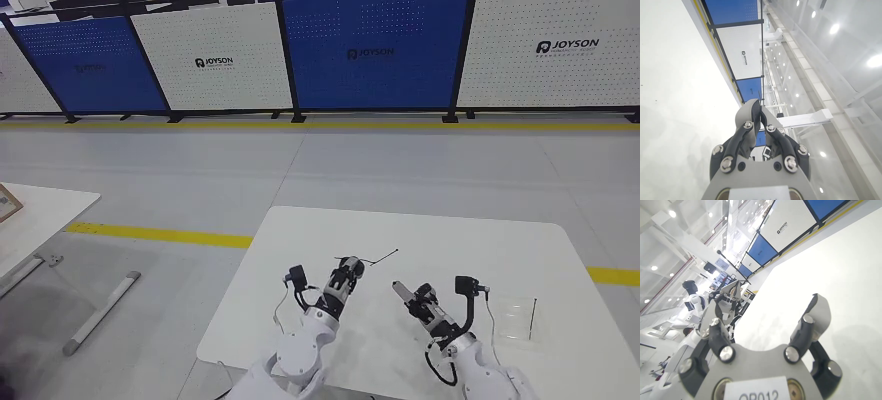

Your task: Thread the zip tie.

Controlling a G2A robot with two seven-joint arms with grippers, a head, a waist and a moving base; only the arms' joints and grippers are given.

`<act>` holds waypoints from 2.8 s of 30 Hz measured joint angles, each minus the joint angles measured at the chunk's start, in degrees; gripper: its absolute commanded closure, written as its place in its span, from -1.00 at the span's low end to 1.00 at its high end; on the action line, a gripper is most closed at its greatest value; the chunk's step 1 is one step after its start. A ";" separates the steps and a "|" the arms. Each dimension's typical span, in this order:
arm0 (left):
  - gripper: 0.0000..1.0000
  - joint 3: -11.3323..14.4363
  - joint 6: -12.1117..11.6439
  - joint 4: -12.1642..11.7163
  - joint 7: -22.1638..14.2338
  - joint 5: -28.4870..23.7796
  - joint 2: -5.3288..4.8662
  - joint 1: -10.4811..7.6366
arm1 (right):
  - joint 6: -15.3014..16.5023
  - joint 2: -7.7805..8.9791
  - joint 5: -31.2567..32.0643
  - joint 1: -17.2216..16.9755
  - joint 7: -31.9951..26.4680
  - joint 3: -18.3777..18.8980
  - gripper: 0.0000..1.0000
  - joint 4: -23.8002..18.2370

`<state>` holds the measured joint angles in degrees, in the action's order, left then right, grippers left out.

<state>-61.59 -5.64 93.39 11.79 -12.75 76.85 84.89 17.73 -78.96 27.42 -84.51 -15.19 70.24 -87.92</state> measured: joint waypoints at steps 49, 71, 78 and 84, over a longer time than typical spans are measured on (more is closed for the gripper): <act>1.00 -0.78 2.30 4.89 -0.40 -10.56 0.92 2.35 | -6.84 0.36 26.67 3.56 10.96 -7.22 -1.00 2.23; 1.00 -0.36 2.42 3.99 -0.30 -10.38 1.33 1.57 | -9.25 -0.76 30.59 9.09 12.28 -11.37 0.06 7.23; 1.00 -0.26 1.64 3.63 -0.40 -9.94 1.44 1.86 | -9.90 -1.26 31.09 11.16 11.97 -12.72 0.26 9.02; 1.00 -0.37 1.45 3.47 -0.44 -9.91 1.52 2.12 | -6.33 -1.35 29.87 12.07 11.91 -12.95 0.38 10.28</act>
<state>-61.96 -4.19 96.86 11.36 -22.67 78.37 87.01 11.40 -80.31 57.29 -72.44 -3.28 57.29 -77.64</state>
